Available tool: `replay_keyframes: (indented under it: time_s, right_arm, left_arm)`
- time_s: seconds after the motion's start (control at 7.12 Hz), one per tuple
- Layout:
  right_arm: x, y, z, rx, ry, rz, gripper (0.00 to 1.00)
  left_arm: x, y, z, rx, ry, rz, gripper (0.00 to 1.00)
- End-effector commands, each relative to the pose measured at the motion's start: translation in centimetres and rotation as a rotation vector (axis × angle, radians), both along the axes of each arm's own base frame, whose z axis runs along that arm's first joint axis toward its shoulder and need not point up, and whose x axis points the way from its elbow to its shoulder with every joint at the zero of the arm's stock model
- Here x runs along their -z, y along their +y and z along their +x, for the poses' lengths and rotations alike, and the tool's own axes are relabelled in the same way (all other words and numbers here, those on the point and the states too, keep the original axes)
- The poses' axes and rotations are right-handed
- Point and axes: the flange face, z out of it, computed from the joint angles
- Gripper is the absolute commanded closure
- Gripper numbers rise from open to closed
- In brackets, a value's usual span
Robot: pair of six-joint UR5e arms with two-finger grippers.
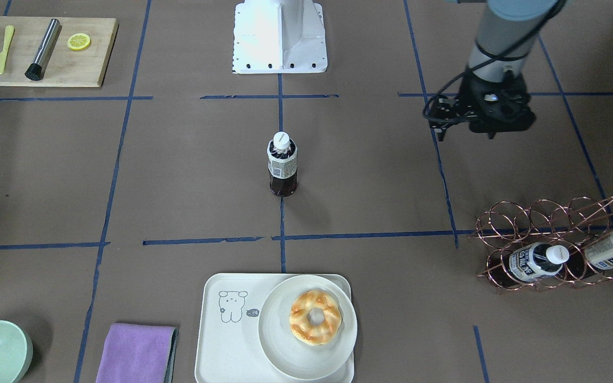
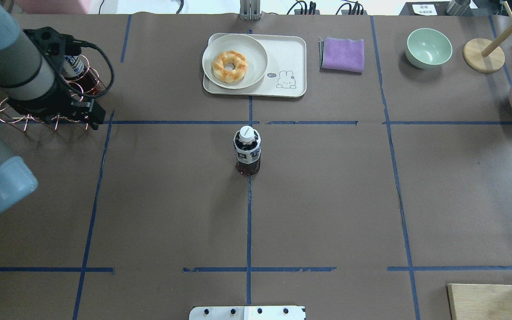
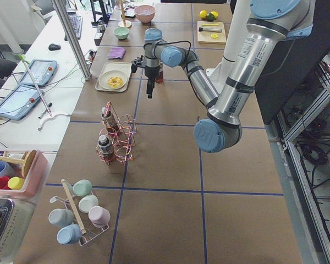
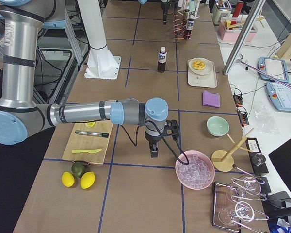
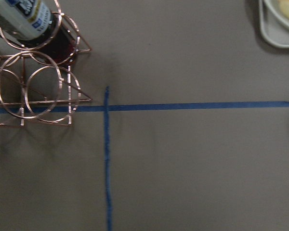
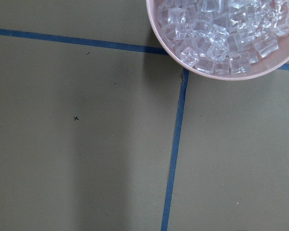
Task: Place tea on tray
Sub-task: 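Open the left gripper and draw the left arm back beside the rack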
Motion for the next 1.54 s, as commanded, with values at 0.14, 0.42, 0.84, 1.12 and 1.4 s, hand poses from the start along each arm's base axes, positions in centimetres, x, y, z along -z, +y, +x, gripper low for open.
replay_keyframes:
  time_s: [0.14,0.42,0.84,1.12,1.4]
  right_arm:
    - [1.7,-1.6,-1.0,0.014,-0.008,0.05,0.0]
    - [3.4,-3.1,-2.1,0.036,-0.014,0.087,0.0]
    - [6.8,-5.1,-5.0,0.091,-0.024,0.154,0.0]
    - [9.7,-6.6,-7.2,0.129,-0.035,0.202,0.0]
    - [15.1,-7.5,-9.6,0.067,-0.068,0.191,0.0]
  left_arm:
    - [-15.7,-2.9,-20.9,-0.145,0.035,-0.003,0.0]
    - [-24.8,-4.1,-29.7,-0.121,0.093,-0.071,0.0]
    - [-31.3,1.5,-32.1,-0.071,0.09,-0.079,0.0]
    - [-31.9,3.0,-32.0,0.02,0.097,-0.121,0.0]
    - [-32.1,3.0,-32.0,0.022,0.094,-0.126,0.0]
